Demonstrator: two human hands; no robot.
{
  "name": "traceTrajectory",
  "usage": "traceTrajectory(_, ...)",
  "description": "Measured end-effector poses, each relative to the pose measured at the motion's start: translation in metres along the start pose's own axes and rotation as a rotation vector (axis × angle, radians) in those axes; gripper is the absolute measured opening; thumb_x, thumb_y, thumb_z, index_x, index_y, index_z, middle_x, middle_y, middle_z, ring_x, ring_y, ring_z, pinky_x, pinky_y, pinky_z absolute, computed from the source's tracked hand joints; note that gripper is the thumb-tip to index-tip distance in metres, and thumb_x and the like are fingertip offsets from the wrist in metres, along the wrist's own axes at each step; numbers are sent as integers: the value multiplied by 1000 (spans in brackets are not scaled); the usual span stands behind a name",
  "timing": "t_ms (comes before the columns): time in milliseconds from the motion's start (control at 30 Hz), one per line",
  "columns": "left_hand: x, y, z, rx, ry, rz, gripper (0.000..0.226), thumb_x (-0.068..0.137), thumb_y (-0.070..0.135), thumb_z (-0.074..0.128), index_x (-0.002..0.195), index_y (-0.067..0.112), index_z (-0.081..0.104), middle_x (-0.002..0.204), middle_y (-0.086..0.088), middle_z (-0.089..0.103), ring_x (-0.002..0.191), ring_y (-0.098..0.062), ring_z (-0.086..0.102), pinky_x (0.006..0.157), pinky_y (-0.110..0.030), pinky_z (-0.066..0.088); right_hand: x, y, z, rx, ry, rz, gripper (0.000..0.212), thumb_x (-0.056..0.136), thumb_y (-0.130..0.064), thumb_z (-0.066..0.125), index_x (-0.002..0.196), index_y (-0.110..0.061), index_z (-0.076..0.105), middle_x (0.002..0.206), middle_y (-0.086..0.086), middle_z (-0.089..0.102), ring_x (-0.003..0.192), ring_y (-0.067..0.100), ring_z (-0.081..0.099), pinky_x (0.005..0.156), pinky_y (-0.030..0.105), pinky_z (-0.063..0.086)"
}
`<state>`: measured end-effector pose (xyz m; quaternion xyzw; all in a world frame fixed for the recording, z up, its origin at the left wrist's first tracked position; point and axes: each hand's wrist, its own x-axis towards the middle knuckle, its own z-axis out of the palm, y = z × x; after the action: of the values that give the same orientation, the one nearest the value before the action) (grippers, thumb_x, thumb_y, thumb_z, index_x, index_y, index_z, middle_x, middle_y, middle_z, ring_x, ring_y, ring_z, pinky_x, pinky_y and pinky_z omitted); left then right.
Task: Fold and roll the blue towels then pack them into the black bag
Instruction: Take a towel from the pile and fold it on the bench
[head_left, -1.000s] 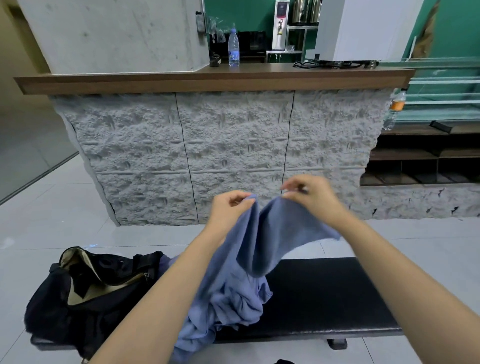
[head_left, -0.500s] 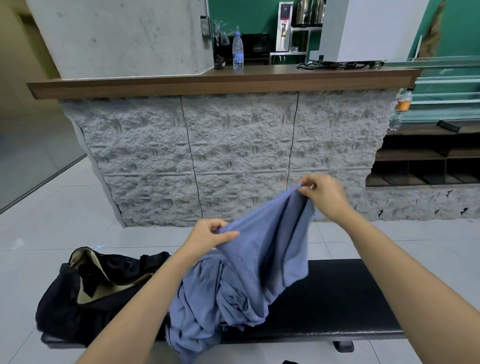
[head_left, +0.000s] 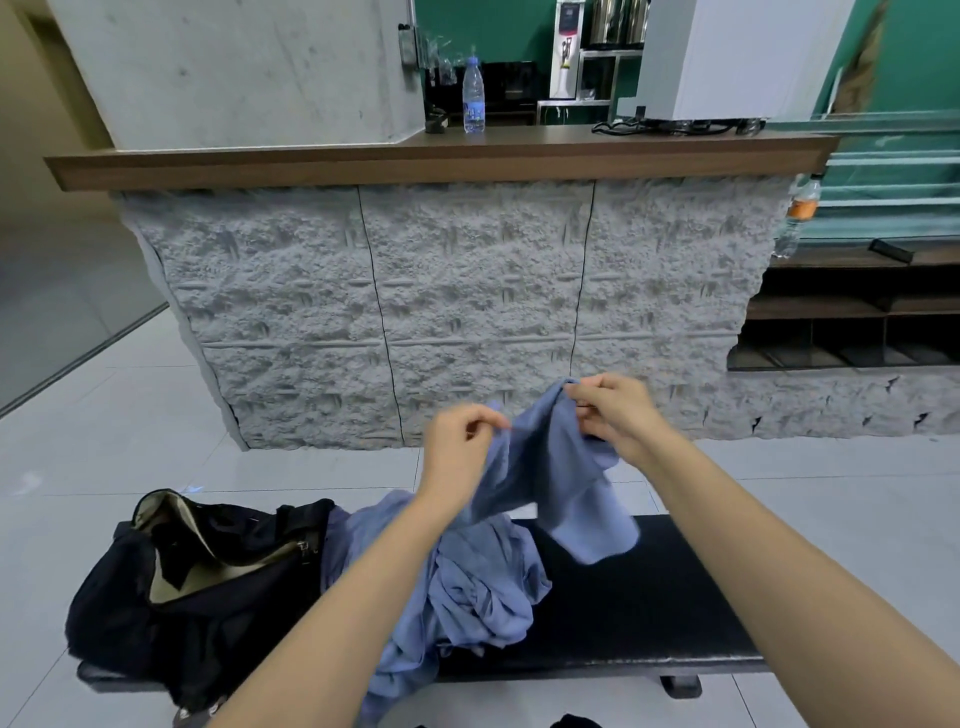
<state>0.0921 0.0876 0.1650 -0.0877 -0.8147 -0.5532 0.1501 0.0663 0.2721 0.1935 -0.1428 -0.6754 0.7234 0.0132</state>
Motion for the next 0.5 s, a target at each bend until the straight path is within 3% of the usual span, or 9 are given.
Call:
traceTrajectory(100, -8, 15, 18, 81, -3, 79, 9, 83, 18, 69, 88, 12, 72, 83, 1, 61, 77, -12, 58, 74, -29, 48, -5, 0, 12, 175, -27, 48, 18, 87, 2, 60, 74, -7, 53, 64, 8, 59, 51, 10, 61, 52, 20, 55)
traceTrajectory(167, -11, 15, 23, 238, -52, 91, 40, 75, 42, 74, 101, 13, 67, 94, 4, 56, 89, -10, 53, 80, -26, 43, -6, 0, 15, 245, -12, 63, 17, 87, 2, 61, 74, -6, 53, 66, 9, 61, 61, 14, 63, 56, 21, 57)
traceTrajectory(233, -15, 12, 26, 461, -71, 124, 57, 71, 54, 71, 114, 18, 59, 108, 5, 52, 105, -11, 47, 88, -29, 39, -7, 0, 17, 298, -3, 66, 19, 87, 3, 60, 72, -5, 52, 55, 5, 61, 59, 13, 62, 61, 21, 58)
traceTrajectory(300, -18, 4, 28, 636, -81, 128, 55, 74, 50, 68, 119, 22, 51, 116, 7, 48, 114, -13, 42, 93, -32, 33, -8, 0, 18, 350, -9, 65, 20, 87, 4, 60, 70, -5, 52, 45, 0, 59, 54, 10, 62, 64, 21, 58)
traceTrajectory(367, -21, -5, 28, 703, -70, 125, 39, 81, 37, 64, 115, 22, 52, 113, 6, 50, 113, -17, 43, 93, -33, 31, -10, -1, 20, 411, -15, 62, 21, 87, 4, 60, 69, -5, 53, 43, -1, 58, 52, 9, 62, 64, 21, 58)
traceTrajectory(433, -24, -16, 26, 652, -23, 145, 15, 88, 25, 57, 100, 16, 58, 100, 4, 54, 102, -19, 49, 88, -32, 32, -12, -2, 22, 463, -18, 51, 23, 88, 4, 59, 68, -6, 52, 41, -1, 56, 47, 7, 61, 65, 21, 58)
traceTrajectory(500, -25, -26, 21, 547, 28, 160, 10, 91, 19, 57, 85, 13, 62, 85, 4, 56, 85, -18, 52, 79, -31, 33, -10, -1, 20, 475, -21, 39, 23, 88, 4, 59, 68, -6, 52, 40, -2, 55, 45, 6, 60, 68, 23, 58)
